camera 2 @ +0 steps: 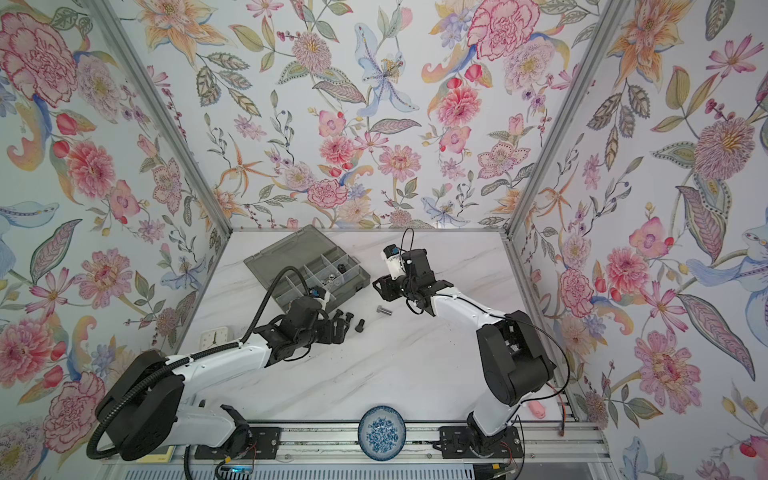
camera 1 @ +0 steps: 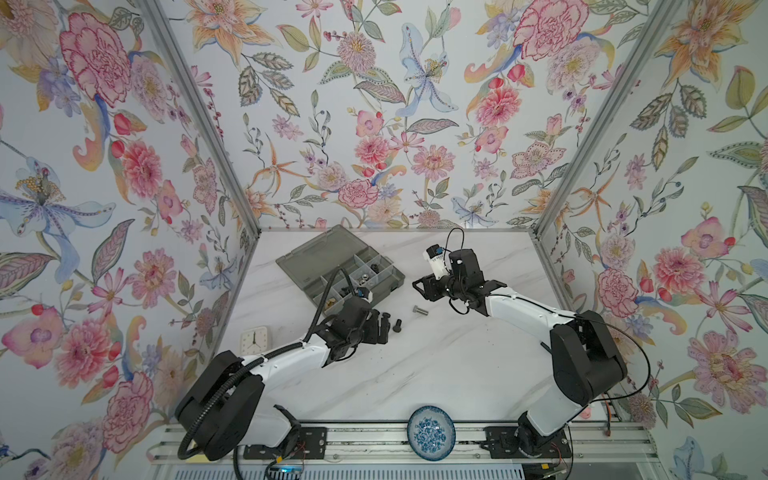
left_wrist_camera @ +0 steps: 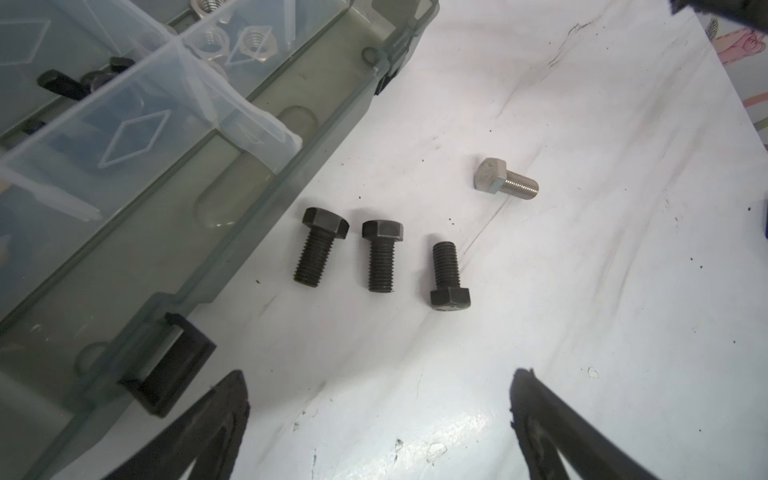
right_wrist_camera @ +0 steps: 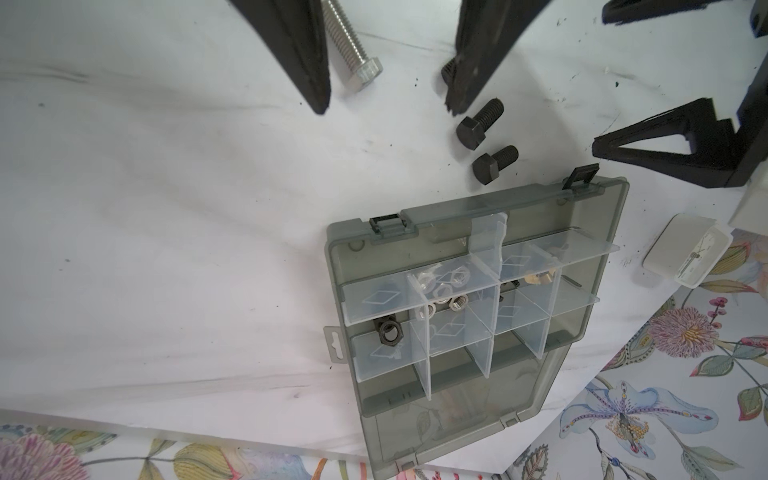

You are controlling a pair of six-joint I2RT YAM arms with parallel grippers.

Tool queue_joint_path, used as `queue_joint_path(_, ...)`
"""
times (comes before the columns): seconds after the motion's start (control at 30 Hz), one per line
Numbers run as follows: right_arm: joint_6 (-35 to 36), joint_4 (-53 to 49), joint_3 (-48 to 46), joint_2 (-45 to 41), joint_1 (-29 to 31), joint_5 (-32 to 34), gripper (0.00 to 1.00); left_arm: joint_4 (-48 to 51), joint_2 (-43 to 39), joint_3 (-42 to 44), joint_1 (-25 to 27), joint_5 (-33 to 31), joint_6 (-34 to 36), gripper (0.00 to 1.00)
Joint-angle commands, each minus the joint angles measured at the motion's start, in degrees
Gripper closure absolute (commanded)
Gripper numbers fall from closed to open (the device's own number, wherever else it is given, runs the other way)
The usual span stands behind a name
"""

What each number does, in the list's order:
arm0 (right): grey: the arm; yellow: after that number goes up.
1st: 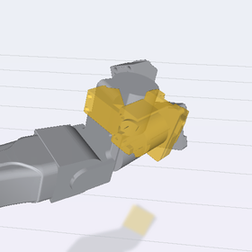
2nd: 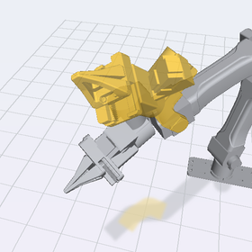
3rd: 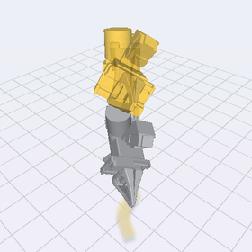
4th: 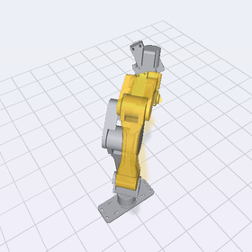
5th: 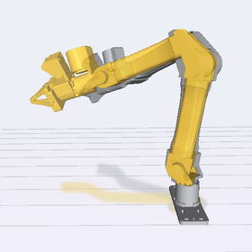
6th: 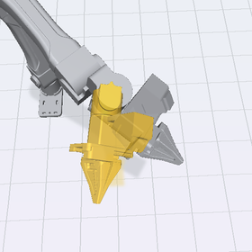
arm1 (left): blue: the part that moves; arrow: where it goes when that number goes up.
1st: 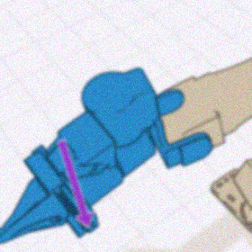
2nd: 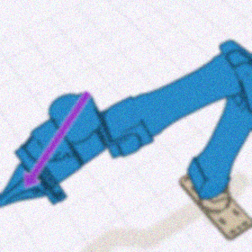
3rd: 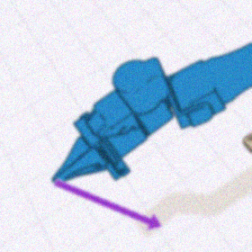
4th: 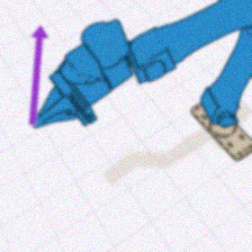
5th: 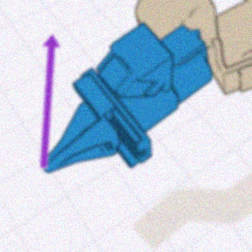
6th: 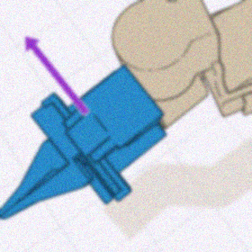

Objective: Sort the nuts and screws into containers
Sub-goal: 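Withdraw the right gripper while the left gripper moves toward the black bolts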

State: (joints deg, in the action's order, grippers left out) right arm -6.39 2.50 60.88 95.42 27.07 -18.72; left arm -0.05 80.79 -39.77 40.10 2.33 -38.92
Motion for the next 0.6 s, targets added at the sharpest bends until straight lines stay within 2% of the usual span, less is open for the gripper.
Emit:
queue_joint_path(0.0, -1.7, 2.8, -2.6, -1.9, -1.5, -0.5, 0.51, 0.6, 3.6, -3.8, 2.2, -3.0, -1.1, 0.02)
queue_joint_path(0.3, -2.5, 3.4, -6.1, -4.1, -3.9, -0.4, 0.49, 3.2, 16.5, -12.8, 7.2, -4.2, -0.1, 0.11)
queue_joint_path(0.47, -2.7, 3.9, -7.6, -5.0, -5.2, -0.8, 0.49, 4.9, 20.4, -16.1, 8.4, -5.1, 0.1, 0.22)
queue_joint_path(0.57, -3.0, 4.3, -8.4, -5.2, -5.9, -1.3, 0.48, 5.5, 22.0, -17.3, 8.7, -5.2, 0.1, 0.22)
